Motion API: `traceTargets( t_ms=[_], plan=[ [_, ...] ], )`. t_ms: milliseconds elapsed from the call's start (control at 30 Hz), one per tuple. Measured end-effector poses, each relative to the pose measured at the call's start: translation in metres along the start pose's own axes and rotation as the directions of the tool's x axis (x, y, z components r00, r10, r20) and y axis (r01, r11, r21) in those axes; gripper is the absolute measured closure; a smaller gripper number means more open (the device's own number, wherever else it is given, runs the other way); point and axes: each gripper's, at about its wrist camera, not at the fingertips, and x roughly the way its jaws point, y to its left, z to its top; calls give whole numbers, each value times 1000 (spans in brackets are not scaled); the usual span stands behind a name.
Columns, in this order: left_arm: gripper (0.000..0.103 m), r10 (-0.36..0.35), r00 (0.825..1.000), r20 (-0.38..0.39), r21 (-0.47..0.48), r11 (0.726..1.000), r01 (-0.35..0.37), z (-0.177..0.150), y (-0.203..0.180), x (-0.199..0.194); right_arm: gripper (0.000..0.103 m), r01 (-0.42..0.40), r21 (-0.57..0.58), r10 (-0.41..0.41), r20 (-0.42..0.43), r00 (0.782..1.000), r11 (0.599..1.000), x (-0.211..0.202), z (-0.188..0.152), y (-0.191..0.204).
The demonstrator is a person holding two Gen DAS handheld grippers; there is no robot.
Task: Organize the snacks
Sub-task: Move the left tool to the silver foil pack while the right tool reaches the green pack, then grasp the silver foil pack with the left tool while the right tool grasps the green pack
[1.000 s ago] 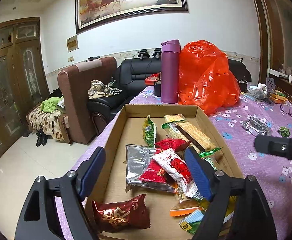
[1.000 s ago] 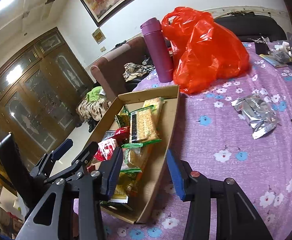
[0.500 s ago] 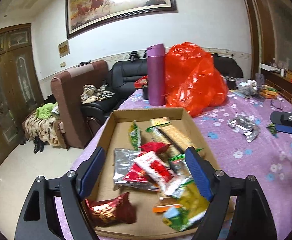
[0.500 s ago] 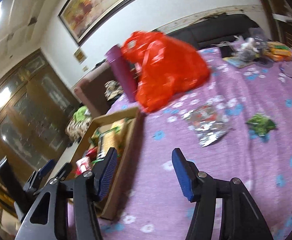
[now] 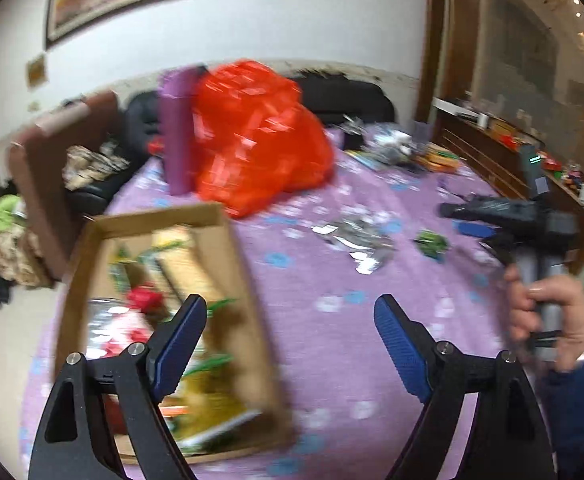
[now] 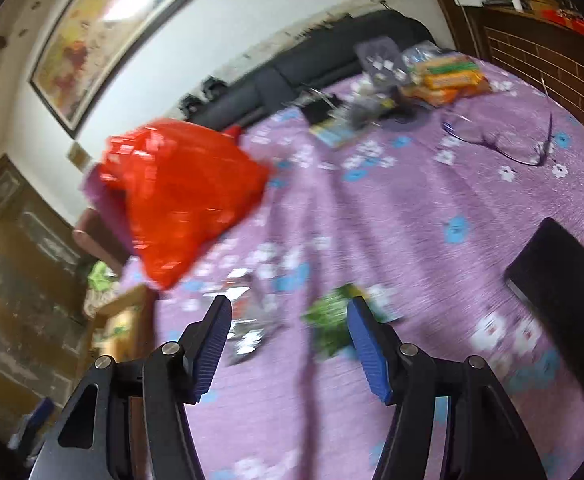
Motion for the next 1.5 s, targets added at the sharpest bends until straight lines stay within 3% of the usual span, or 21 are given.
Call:
traceTargets(
  t_ms=[133,267,367,467,500,533,633,800,867,933,1000,1067,1200,1267,1500],
  plan=[
    [18,-61,995,-81,-33,998,59,15,-18,27,39,-57,8,57,3,998,998,15,-8,-17],
    [18,-82,988,-127,-94,993,70,32,-26,56,39,-17,-91,17,-7,1000,996,21,-9,-8],
    [18,-91,980,-177,-155,986,64,47,-31,89,39,-41,-115,37,-37,999,992,29,-11,-4],
    [18,-97,963,-251,-210,977,44,59,-37,130,39,12,-195,-21,-43,999,981,35,-16,6],
    [18,-97,954,-282,-231,973,30,62,-38,146,42,42,-223,-50,-33,998,974,36,-18,10],
    [18,-91,951,-296,-241,970,17,64,-39,156,53,62,-240,-70,-27,997,969,37,-19,11],
    [18,-60,942,-329,-251,968,-27,70,-44,184,63,81,-256,-89,-20,996,963,35,-20,13],
    [18,-21,927,-374,-254,964,-81,76,-55,218,69,68,-212,-70,-2,998,975,25,-16,7],
    [18,-17,931,-364,-239,968,-76,77,-60,227,69,64,-198,-66,-3,998,978,24,-15,4],
    [19,2,933,-361,-211,974,-84,76,-64,233,69,62,-195,-63,-2,998,979,22,-16,5],
    [36,19,935,-354,-187,978,-91,73,-65,236,69,63,-198,-63,5,998,978,21,-16,6],
    [46,45,942,-334,-152,983,-101,69,-64,233,69,61,-201,-62,4,998,978,20,-16,6],
    [46,22,946,-324,-146,987,-73,60,-56,222,70,49,-205,-48,10,999,977,17,-16,8],
    [46,21,946,-324,-131,989,-67,51,-56,211,78,37,-210,-36,10,999,977,16,-17,10],
    [46,-21,950,-310,-117,993,-17,21,-58,174,78,57,-246,-59,1,998,968,20,-21,17]
  ],
)
